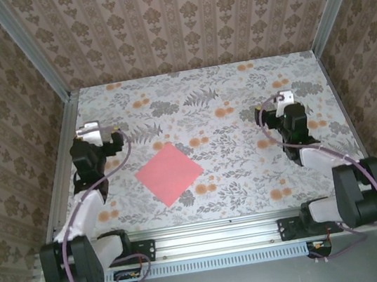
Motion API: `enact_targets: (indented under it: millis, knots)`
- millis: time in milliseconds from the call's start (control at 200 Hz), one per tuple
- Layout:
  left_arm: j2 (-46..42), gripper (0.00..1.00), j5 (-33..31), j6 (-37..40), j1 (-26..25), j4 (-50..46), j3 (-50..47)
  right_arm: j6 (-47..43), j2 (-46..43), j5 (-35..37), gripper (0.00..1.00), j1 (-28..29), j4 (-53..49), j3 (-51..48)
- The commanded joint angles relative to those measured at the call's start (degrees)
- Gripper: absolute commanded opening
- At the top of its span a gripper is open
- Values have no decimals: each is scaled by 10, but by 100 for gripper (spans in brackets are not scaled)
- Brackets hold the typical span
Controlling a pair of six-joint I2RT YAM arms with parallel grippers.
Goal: Fold a paper plane with a square sheet of paper (pick it up from the middle)
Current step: Move the square sheet of paper to the center of the table.
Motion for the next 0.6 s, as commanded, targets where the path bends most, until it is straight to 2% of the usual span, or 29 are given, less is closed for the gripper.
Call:
enact_targets:
  millis: [0, 60, 130, 175, 240, 315, 365, 450, 530, 595]
  knots:
    - [-70, 100, 4, -34, 7, -102, 19, 77, -33, -38, 100, -1, -249, 91]
    - [-106, 100, -15, -70, 9, -151, 37, 144, -27, -82, 100, -1, -337, 153]
    - [-132, 100, -59, -148, 9, -253, 78, 218, -17, -158, 100, -5, -396, 204]
    - [-138, 100, -90, -212, 10, -322, 107, 233, -9, -246, 100, -5, -371, 202]
    - [-136, 100, -107, -290, 12, -408, 139, 298, 8, -327, 100, -4, -317, 190]
    - [-115, 100, -58, -299, 14, -433, 159, 359, 45, -401, 95, 21, -259, 183]
    - [-95, 100, -29, -299, 15, -450, 176, 365, 66, -406, 92, 50, -277, 201]
    - [-74, 100, 2, -297, 15, -461, 189, 361, 110, -369, 90, 109, -327, 238]
    - [-72, 100, -7, -305, 17, -480, 194, 348, 145, -333, 90, 168, -394, 285]
    - [-76, 100, 1, -302, 16, -517, 217, 350, 184, -345, 87, 211, -428, 332]
